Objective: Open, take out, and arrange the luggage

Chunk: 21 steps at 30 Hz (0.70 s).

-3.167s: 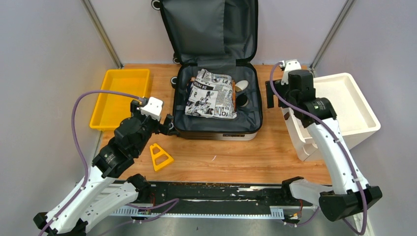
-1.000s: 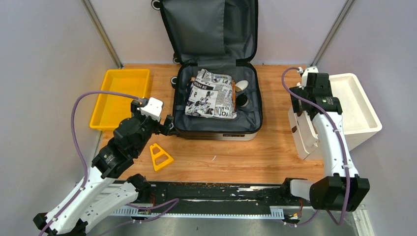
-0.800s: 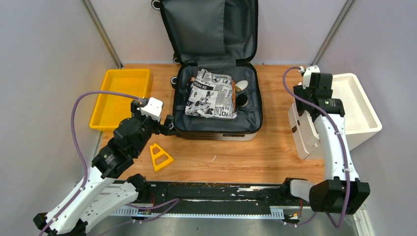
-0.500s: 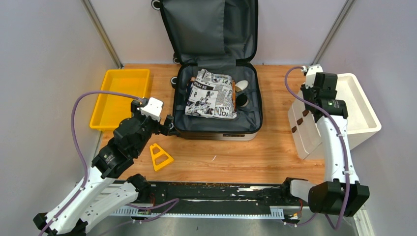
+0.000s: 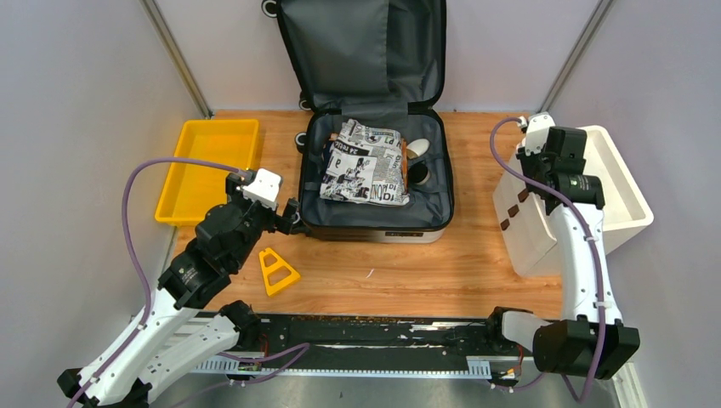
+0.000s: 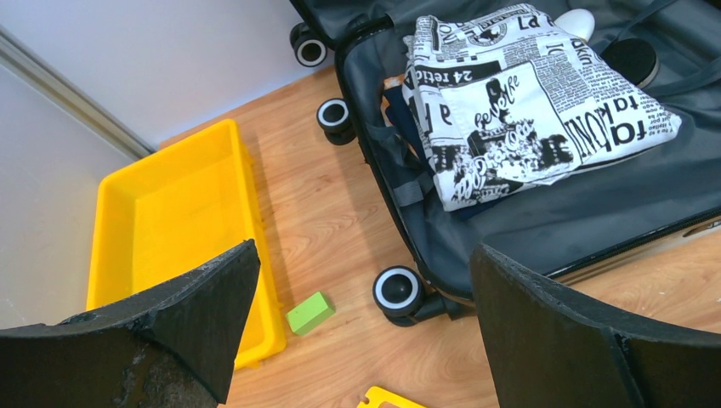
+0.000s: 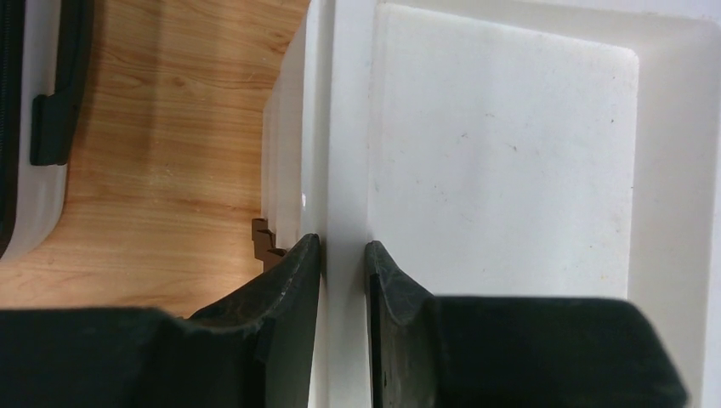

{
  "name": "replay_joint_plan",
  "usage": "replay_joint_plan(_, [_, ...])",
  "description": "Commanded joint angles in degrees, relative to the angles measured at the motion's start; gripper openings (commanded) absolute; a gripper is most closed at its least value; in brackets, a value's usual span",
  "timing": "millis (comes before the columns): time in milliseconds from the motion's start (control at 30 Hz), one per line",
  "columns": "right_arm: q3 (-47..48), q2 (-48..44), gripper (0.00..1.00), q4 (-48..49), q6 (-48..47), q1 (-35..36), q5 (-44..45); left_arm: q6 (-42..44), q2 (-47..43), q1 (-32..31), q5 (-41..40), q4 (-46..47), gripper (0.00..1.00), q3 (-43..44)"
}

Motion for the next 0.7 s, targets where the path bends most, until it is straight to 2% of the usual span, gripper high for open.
replay_joint_plan(0, [2.67, -2.97, 0.00, -1.28, -1.68, 0.81, -12.05, 0.89, -0.52, -0.09, 0.39, 2.50, 1.00, -0.06])
replay_joint_plan(167, [2.34, -2.91, 0.00, -1.49, -2.12, 0.81, -12.64, 0.85, -0.56, -0.04, 0.39, 2.45, 1.00, -0.06])
replay_joint_plan(200, [2.26, -2.81, 0.02, -1.34, -1.81, 0.81, -11.65, 0.88, -0.57, -0.08, 0.39, 2.45, 1.00, -0.06])
replay_joint_plan(267, [2.60, -2.24, 0.15, -0.93, -0.49, 0.88, -8.62, 0.83, -0.57, -0.07, 0.35, 2.50, 1.00, -0.06])
replay_joint_plan(400, [5.24, -1.61, 0.52, -1.75, 2.38, 0.98, -8.99, 0.82, -0.44, -0.07, 0.54, 2.50, 1.00, -0.06])
replay_joint_plan(433, [6.00, -1.60, 0.56, -1.89, 3.30, 1.11, -9.30, 0.91, -0.42, -0.04, 0.55, 2.48, 1.00, -0.06])
replay_joint_plan(567, [8.90, -1.76, 0.59, -2.15, 7.86, 2.29, -9.87, 0.95, -0.40, -0.03, 0.57, 2.37, 1.00, -0.06])
replay_joint_plan(667, [11.46, -1.49, 0.52, -2.45, 13.23, 4.04, -11.87, 0.93, -0.40, -0.13, 0.50, 2.33, 1.00, -0.06])
